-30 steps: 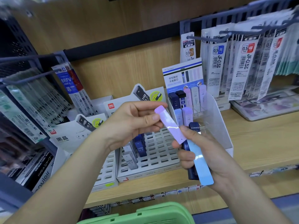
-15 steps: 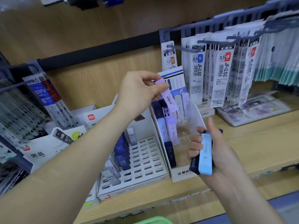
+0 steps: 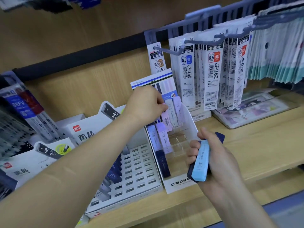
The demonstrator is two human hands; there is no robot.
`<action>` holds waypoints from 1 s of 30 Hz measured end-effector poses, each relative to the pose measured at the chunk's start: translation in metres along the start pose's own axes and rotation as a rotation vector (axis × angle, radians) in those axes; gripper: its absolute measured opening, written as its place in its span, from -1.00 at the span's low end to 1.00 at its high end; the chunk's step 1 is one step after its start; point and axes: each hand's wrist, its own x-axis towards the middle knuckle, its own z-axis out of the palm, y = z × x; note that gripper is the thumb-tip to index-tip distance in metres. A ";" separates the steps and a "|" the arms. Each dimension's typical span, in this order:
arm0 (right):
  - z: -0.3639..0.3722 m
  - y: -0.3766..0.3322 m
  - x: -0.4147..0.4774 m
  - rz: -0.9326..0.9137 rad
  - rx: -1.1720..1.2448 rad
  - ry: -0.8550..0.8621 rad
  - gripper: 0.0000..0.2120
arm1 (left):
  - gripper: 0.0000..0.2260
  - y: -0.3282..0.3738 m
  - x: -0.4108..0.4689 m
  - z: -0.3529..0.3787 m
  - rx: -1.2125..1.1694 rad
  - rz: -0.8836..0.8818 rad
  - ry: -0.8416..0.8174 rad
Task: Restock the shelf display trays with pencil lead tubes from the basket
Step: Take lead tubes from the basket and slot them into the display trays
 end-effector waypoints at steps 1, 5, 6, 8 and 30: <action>0.000 0.001 0.000 -0.004 -0.009 0.005 -0.75 | -0.88 0.001 0.001 0.001 0.027 0.008 0.012; 0.002 0.002 -0.002 -0.021 -0.033 0.015 -0.76 | -0.87 0.003 0.004 0.002 0.105 0.069 0.023; 0.003 0.002 -0.003 -0.026 -0.036 0.016 -0.76 | -0.87 0.002 0.005 0.003 0.092 0.076 0.019; 0.004 0.003 -0.003 -0.040 -0.044 0.017 -0.76 | -0.88 0.001 0.004 0.004 0.048 0.074 0.026; 0.009 0.009 -0.008 -0.109 -0.161 0.022 -0.81 | -0.61 -0.007 -0.009 -0.006 0.150 0.130 0.005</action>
